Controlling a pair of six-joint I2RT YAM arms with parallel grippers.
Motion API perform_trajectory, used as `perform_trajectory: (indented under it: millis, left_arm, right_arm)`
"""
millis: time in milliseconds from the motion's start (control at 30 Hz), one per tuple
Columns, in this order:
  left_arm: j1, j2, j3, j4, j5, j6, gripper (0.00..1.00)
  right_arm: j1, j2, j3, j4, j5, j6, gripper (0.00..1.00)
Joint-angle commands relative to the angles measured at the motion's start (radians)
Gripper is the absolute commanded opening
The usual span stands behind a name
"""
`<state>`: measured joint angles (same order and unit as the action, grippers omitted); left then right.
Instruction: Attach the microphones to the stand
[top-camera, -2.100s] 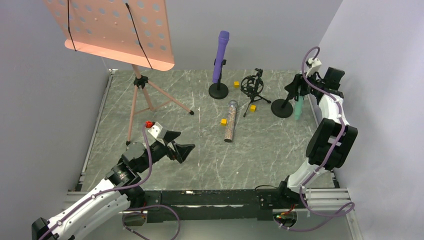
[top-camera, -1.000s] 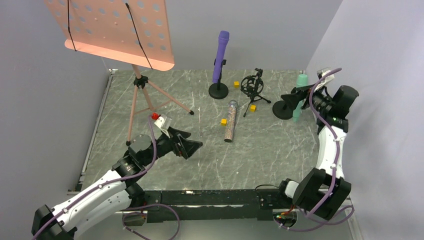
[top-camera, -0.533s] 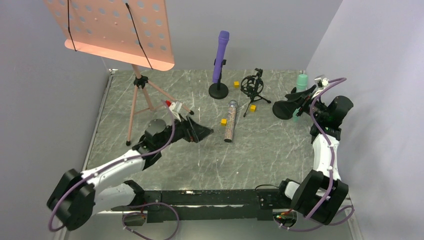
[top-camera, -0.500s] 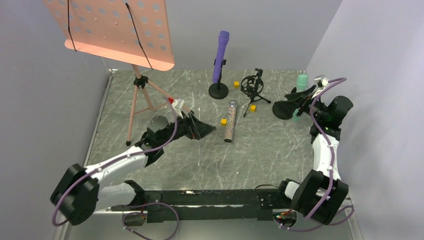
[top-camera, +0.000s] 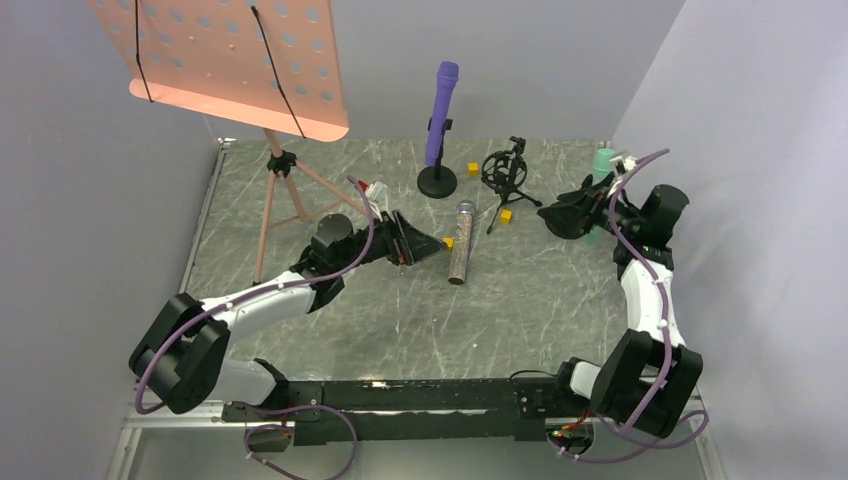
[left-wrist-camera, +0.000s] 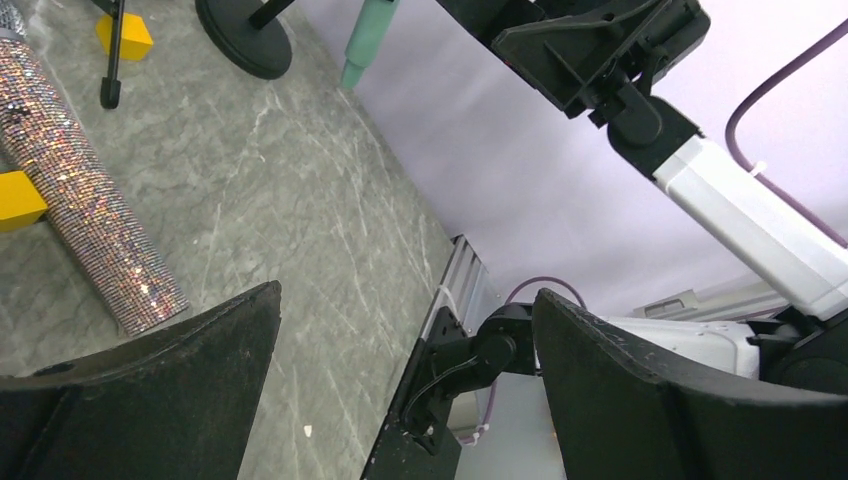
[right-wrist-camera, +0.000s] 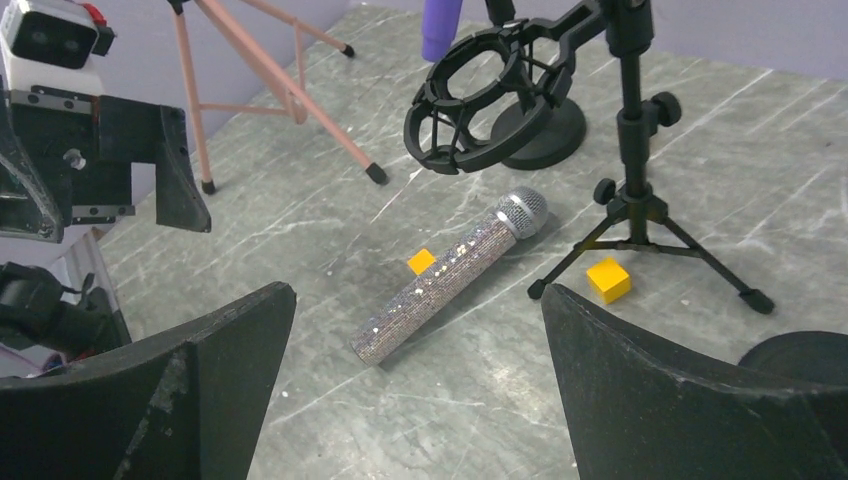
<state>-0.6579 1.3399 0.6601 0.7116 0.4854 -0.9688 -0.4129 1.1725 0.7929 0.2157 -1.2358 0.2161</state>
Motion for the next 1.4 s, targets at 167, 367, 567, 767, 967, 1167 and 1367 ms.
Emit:
perform_trajectory:
  millis: [167,367,567,767,967,1167,1367]
  left_arm:
    - [0.007,-0.152,0.076,-0.318,-0.069,0.252,0.99]
    - [0.008,-0.338,0.02,-0.503,-0.151,0.358,0.99]
    - [0.008,-0.523,-0.039,-0.651,-0.244,0.431,0.99]
    - [0.009,-0.61,-0.081,-0.683,-0.266,0.44,0.99]
    - [0.009,-0.661,-0.09,-0.745,-0.277,0.453,0.99]
    - [0.009,-0.64,-0.101,-0.72,-0.296,0.457,0.99]
    - [0.01,-0.543,-0.045,-0.682,-0.282,0.489,0.99]
  right_arm:
    - [0.122,0.091,0.091,-0.325,0.141,-0.501,1.0]
    - [0.274,0.167,0.105,-0.324,0.375,-0.755,1.0]
    - [0.248,0.246,0.073,0.079,0.375,-0.541,1.0]
    - [0.249,0.404,-0.017,0.611,0.259,-0.373,1.0]
    - [0.254,0.554,0.063,0.741,0.317,-0.36,0.98]
    - [0.257,0.686,0.092,0.997,0.221,-0.329,0.91]
    - [0.266,0.781,0.186,1.026,0.255,-0.293,0.81]
